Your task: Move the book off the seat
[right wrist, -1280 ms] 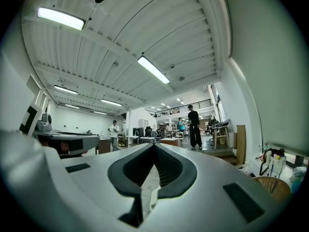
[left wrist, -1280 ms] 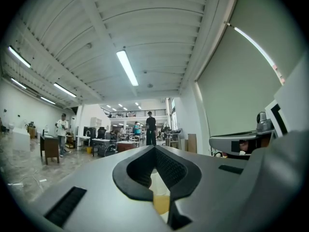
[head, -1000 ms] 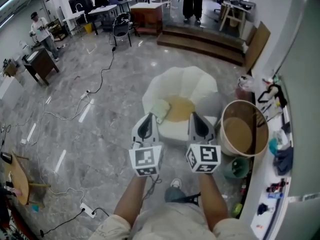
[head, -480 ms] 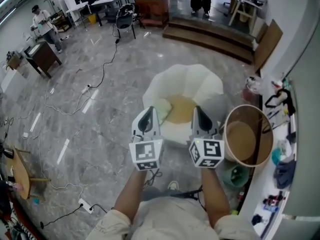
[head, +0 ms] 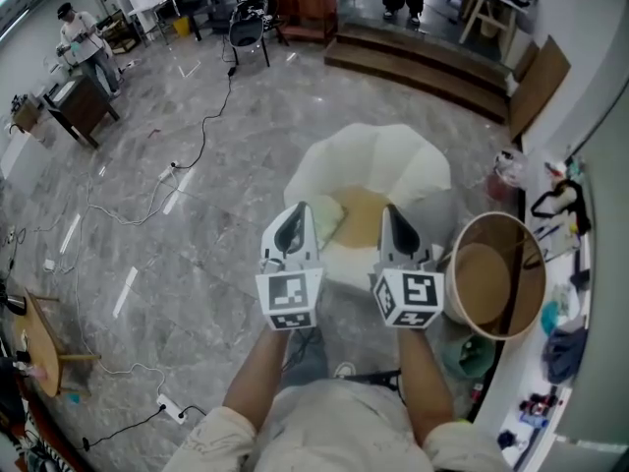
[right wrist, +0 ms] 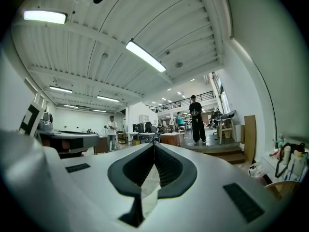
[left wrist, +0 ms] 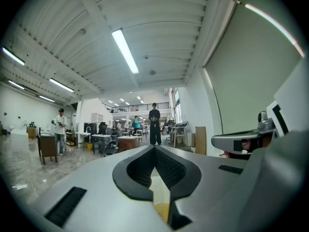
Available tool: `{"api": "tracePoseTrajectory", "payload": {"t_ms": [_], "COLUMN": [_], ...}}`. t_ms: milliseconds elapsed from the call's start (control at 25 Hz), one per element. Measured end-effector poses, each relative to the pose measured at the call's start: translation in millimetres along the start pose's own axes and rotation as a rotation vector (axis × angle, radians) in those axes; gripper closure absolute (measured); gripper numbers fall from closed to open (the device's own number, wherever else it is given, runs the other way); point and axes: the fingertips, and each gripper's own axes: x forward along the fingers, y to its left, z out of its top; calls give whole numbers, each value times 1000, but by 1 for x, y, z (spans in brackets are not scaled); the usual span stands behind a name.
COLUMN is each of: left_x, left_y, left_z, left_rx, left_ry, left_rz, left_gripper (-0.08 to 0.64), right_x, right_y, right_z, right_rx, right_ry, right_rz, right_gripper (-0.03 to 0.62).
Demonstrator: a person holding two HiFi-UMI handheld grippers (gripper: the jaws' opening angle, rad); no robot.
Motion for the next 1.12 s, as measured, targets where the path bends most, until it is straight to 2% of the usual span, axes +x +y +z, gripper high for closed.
{"api": "tracePoseTrajectory", "payload": {"t_ms": [240,520,680,1000,1120], "left_x": [51,106,143,200,221], "left_y": [41,113,132,157,160], "left_z": [-3,-16,-28,-88,-122], "left_rx": [-7,-13,-6,-10,-23], "left_ry": [8,43,71,163,212], "left_rz": [-11,-4,-20,-71,-89], "left_gripper": [557,557,557,557,557], "right_x": [65,144,182,239,257], "right_y": [5,30,28,27,23], "right_z": [-4,-15,-28,-92,-121], "right_rx": [18,4,10,43,51], "right_ry": [21,60,93,205,246], "right_rz": [-21,-33,-48,-84,-100], "right_gripper": [586,586,586,586,586]}}
